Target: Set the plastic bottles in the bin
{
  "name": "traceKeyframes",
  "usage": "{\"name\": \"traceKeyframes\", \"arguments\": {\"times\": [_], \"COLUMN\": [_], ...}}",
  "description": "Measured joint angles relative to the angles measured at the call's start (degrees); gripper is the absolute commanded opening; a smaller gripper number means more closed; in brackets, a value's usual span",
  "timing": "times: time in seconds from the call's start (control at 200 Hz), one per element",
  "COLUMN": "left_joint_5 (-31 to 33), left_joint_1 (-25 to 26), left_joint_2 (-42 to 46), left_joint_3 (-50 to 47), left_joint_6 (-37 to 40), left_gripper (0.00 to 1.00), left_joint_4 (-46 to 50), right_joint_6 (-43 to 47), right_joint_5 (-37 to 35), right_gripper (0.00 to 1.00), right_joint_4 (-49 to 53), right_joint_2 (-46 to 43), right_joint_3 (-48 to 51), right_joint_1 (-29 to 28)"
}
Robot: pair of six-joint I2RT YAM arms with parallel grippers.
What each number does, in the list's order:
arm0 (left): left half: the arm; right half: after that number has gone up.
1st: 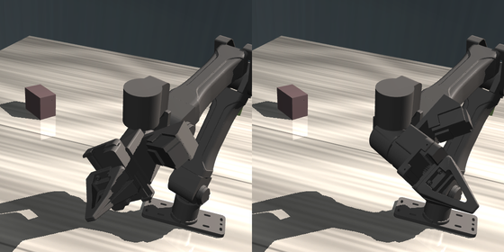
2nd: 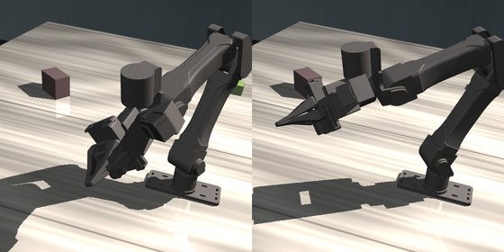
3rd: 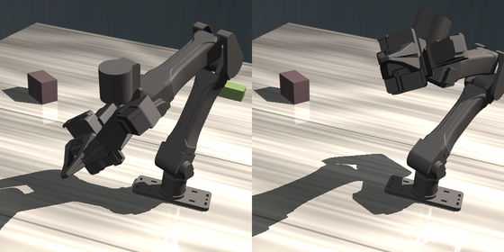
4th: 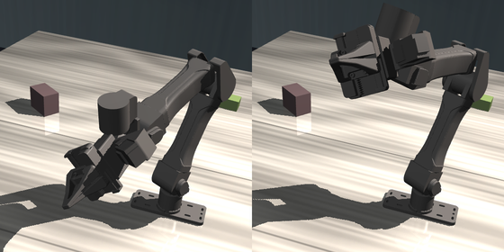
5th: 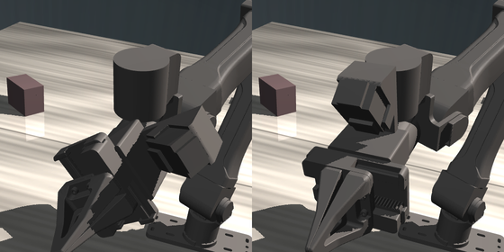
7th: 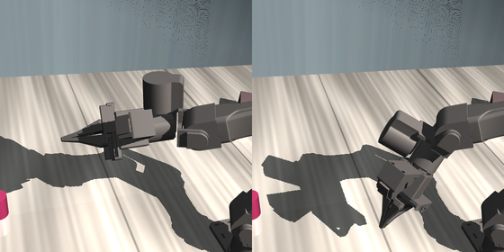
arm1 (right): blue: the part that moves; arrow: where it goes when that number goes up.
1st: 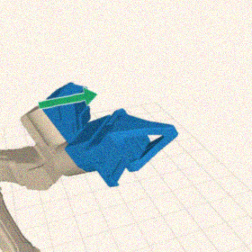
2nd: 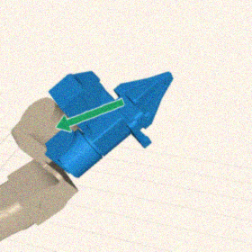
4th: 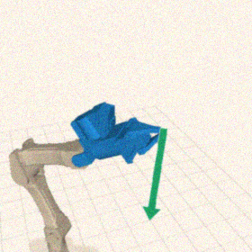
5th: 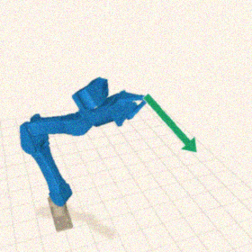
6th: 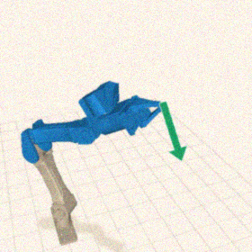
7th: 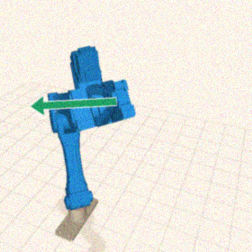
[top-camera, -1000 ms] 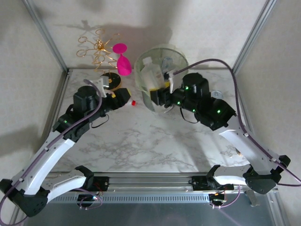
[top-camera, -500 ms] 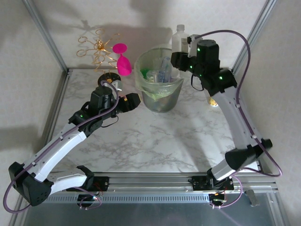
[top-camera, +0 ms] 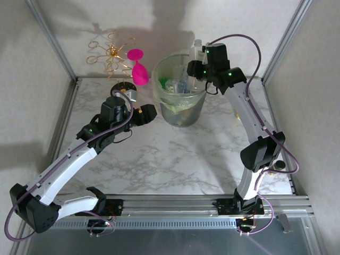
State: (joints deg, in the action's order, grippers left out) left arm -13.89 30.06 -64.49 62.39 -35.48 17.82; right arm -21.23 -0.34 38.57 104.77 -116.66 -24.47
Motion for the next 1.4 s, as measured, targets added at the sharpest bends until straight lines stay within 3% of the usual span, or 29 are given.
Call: {"name": "traceKeyframes", "arguments": {"times": [0.38, 0.811, 0.921, 1.182, 1.397], "left_joint_5": [0.87, 1.99, 2.58, 3.26, 3.65], "left_joint_1": [-2.45, -3.17, -3.17, -3.34, -3.69], "left_joint_2": [1.66, 2.27, 2.54, 3.39, 3.76], "left_joint_3": [-0.37, -0.39, -0.39, -0.39, -0.39], "left_joint_6": [-0.04, -0.07, -0.04, -0.04, -0.04], "left_gripper": [0.77, 0.77, 0.77, 0.77, 0.77], "left_joint_4": [0.00, 0.04, 0.11, 0.26, 0.46], "right_joint_6": [7.72, 14.49, 14.47, 13.97, 13.25], "right_joint_5": [1.53, -5.03, -6.05, -4.94, -1.11], "right_gripper": [0.48, 0.74, 0.73, 0.58, 0.60], "right_joint_4": [4.15, 6.23, 6.12, 3.02, 1.31], "right_joint_2": [8.07, 9.88, 9.86, 6.78, 6.12], "right_joint_3": [-7.21, -8.39, -8.76, -9.05, -9.44], "right_joint_1": [-5.64, -8.70, -8.70, -8.68, -8.02]}}
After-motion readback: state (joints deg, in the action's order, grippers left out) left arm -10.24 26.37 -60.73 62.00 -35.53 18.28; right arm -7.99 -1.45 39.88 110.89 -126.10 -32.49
